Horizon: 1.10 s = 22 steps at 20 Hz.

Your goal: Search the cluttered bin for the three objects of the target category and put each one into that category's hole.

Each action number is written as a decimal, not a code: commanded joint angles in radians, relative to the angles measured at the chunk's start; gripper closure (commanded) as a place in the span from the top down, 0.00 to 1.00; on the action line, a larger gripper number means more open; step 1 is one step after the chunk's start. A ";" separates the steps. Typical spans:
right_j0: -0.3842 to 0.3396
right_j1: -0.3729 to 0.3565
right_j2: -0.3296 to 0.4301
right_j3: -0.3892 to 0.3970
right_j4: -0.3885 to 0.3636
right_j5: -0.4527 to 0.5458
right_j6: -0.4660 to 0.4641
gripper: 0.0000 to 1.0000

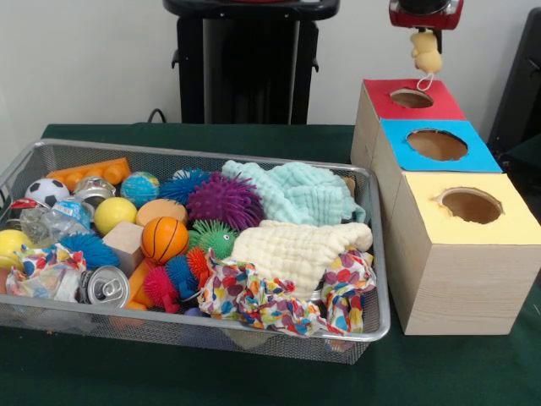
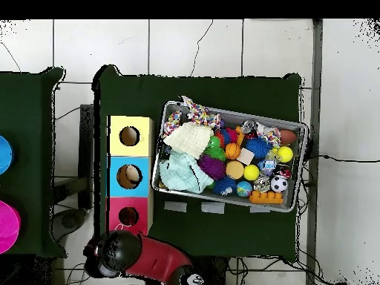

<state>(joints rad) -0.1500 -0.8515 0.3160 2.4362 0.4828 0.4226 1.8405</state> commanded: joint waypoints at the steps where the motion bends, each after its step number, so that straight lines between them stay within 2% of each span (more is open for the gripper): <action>1: -0.035 0.038 -0.021 -0.173 -0.076 -0.064 0.046 0.00; 13: -0.056 0.069 -0.018 -0.230 -0.173 -0.082 0.066 0.00; 22: -0.053 0.106 -0.040 -0.306 -0.230 -0.039 0.067 0.00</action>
<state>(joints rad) -0.1773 -0.7997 0.2990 2.2985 0.2899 0.4230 1.8405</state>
